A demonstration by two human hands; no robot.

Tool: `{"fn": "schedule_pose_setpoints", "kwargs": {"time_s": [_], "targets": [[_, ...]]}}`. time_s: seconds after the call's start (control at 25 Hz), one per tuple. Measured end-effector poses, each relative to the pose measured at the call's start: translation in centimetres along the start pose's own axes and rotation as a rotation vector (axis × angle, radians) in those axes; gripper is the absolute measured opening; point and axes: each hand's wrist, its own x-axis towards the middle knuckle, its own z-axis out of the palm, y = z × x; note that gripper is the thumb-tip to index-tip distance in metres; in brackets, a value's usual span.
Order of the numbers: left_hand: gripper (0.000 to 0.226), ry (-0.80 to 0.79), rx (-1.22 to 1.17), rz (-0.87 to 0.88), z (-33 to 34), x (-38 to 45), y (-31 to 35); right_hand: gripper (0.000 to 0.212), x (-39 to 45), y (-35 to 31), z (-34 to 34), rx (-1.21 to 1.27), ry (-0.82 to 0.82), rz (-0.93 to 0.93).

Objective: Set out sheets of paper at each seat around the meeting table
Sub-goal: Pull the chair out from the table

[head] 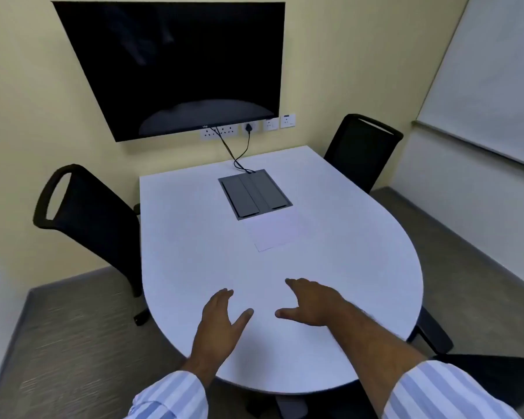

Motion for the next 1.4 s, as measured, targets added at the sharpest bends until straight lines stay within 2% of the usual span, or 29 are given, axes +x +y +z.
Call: {"fn": "schedule_pose_setpoints", "kwargs": {"time_s": [0.32, 0.44, 0.56, 0.76, 0.88, 1.12, 1.4], "targets": [[0.054, -0.008, -0.347, -0.12, 6.8, -7.5, 9.4, 0.08, -6.8, 10.1, -2.5, 0.001, -0.128, -0.122], [0.036, -0.022, -0.369, -0.146, 9.5, -10.7, 11.8, 0.074, -10.1, 14.6, -3.1, 0.018, -0.126, -0.15], [0.029, -0.086, -0.342, -0.154, 11.2, -12.4, 13.8, 0.072, -13.2, 18.6, -2.9, 0.057, -0.111, -0.141], [0.033, -0.352, -0.212, -0.109, 13.2, -13.1, 16.1, 0.073, -18.0, 25.1, -1.6, 0.187, 0.003, -0.085], [0.031, -0.481, -0.166, -0.086, 14.5, -12.1, 16.8, 0.066, -20.4, 29.1, -1.2, 0.22, 0.093, -0.008], [0.024, -0.621, -0.18, -0.156, 18.1, -9.3, 18.6, 0.046, -25.1, 35.6, -2.5, 0.232, 0.336, 0.102], [0.027, -0.784, -0.141, 0.039, 23.9, -6.5, 28.6, 0.035, -29.9, 42.4, -0.4, 0.47, 0.591, 0.19]]}}
